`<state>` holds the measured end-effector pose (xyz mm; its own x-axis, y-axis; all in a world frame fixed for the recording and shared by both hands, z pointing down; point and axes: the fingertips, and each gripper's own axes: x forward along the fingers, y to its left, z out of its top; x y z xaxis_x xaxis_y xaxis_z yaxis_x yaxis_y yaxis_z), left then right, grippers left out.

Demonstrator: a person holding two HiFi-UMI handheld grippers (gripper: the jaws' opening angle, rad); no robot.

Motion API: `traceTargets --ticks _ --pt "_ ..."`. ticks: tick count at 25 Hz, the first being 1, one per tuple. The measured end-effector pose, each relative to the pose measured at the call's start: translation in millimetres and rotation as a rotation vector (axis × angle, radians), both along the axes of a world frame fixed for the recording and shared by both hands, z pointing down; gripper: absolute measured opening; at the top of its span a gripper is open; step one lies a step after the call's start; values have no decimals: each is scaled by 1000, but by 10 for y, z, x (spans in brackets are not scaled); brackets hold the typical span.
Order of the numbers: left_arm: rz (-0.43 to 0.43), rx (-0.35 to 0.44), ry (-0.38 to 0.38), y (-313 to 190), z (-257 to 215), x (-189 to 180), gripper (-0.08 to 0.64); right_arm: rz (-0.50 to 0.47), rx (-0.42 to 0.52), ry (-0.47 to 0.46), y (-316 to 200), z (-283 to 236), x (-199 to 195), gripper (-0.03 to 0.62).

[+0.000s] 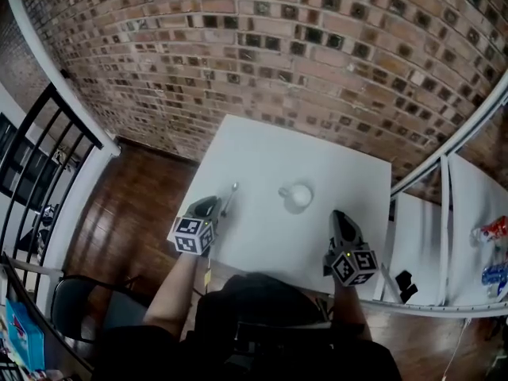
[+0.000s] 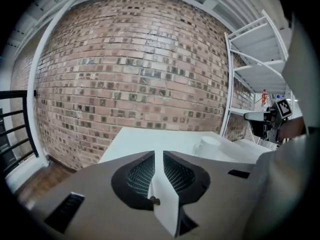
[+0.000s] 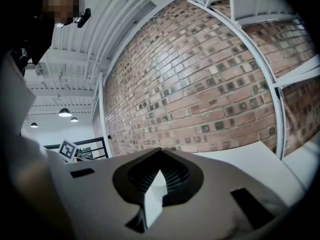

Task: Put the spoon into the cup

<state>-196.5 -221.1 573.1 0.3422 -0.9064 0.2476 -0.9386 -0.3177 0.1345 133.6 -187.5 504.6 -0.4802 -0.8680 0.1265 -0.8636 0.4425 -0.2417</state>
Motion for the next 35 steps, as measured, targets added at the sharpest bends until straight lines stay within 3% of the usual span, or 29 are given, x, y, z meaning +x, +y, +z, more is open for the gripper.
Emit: traceTargets --ticks 6,10,16,20,25,28,31,35 --pt "9 -117 -32 -52 426 44 91 6 -10 0 8 2 36 5" --pt "5 -177 -67 -82 705 50 193 28 -15 5 30 27 128 5" --pt "4 -257 -105 -96 1061 43 213 42 -23 26 57 78 186 5" --pt "-2 -309 -97 -77 1236 45 213 43 -38 36 79 86 195 5" --pt "-23 -334 -140 -70 1380 22 213 44 -35 42 47 92 229 5" --pt "-62 -363 -161 -125 1362 -28 132 25 -29 55 11 80 180 5" --pt "-25 -378 -197 -115 1352 27 130 9 -17 54 -11 54 114 5" --pt "-22 -390 -179 -117 1353 20 129 -3 -9 48 -15 29 60 5"
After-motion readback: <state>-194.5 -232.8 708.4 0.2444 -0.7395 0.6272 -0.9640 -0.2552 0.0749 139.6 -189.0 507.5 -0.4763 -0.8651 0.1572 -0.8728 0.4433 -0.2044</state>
